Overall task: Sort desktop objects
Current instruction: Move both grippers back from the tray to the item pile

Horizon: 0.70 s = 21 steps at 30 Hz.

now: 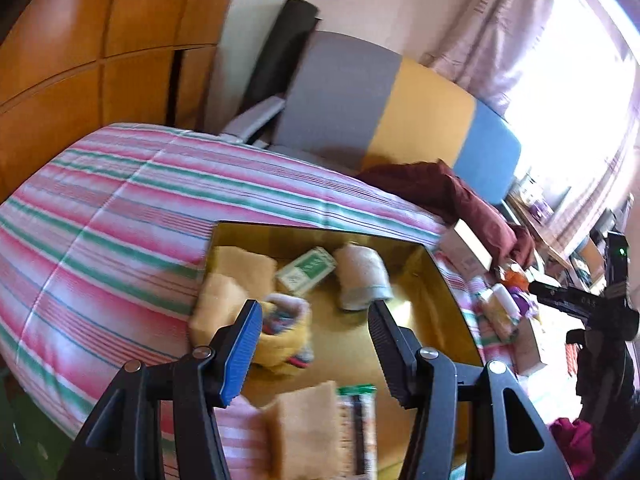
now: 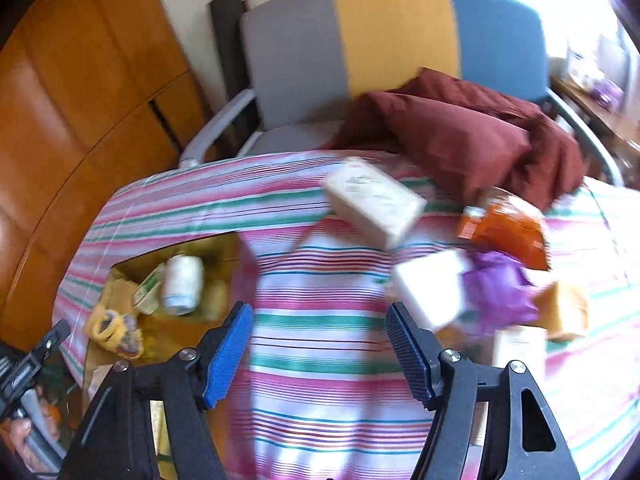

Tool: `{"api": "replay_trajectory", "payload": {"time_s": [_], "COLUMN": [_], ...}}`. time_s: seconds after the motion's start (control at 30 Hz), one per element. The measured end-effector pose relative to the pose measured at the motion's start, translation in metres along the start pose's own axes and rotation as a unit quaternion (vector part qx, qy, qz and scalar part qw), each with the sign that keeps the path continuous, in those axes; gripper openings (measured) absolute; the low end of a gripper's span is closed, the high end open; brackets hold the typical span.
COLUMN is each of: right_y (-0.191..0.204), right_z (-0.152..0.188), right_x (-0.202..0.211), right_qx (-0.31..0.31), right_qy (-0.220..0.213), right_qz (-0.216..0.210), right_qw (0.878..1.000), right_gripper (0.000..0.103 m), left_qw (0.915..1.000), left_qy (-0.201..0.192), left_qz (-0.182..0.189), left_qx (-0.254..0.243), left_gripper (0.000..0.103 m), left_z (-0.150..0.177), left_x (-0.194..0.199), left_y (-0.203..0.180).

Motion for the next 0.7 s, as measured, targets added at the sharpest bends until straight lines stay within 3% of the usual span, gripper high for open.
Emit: {"api": "replay_trajectory", "payload": {"time_s": [0.23, 0.43, 0.7], "right_y": [-0.086, -0.155, -0.18], "right_z": [-0.005, 0.005, 0.026], "right_x": [0.024, 0.031, 0.019], "right_qx": [-0.08, -0.161, -0.189], "right_qy": [-0.021, -0.022, 0.023], "right_qz": [0.048, 0.078, 0.094], "right_qw": [0.995, 0.984, 0.977], "right_gripper": [0.07, 0.07, 0.07], "left_qw": [0.9984, 0.9943, 0.9859], "left_qy": [0.024, 0.05, 0.075], "left_qz": [0.03, 0.055, 0.095], "left_qx": [-0.042, -0.077, -0.115], "left_gripper": [0.056, 0.056, 0.056], "left_z": [0.013, 0.028, 0.043], "left_x": [-0.007, -0.017, -0.03], "left_y": [-0.046, -0.085, -0.14]}}
Point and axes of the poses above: each gripper's, at about its wrist camera, not at the fingertips, and x roughly against the way its jaws point, y to its left, z to its underside, the point moved 9 cm from there along -x, roughly the way its jaws point, and after that the axes turned 10 degrees about -y, right-handed, at the moved point
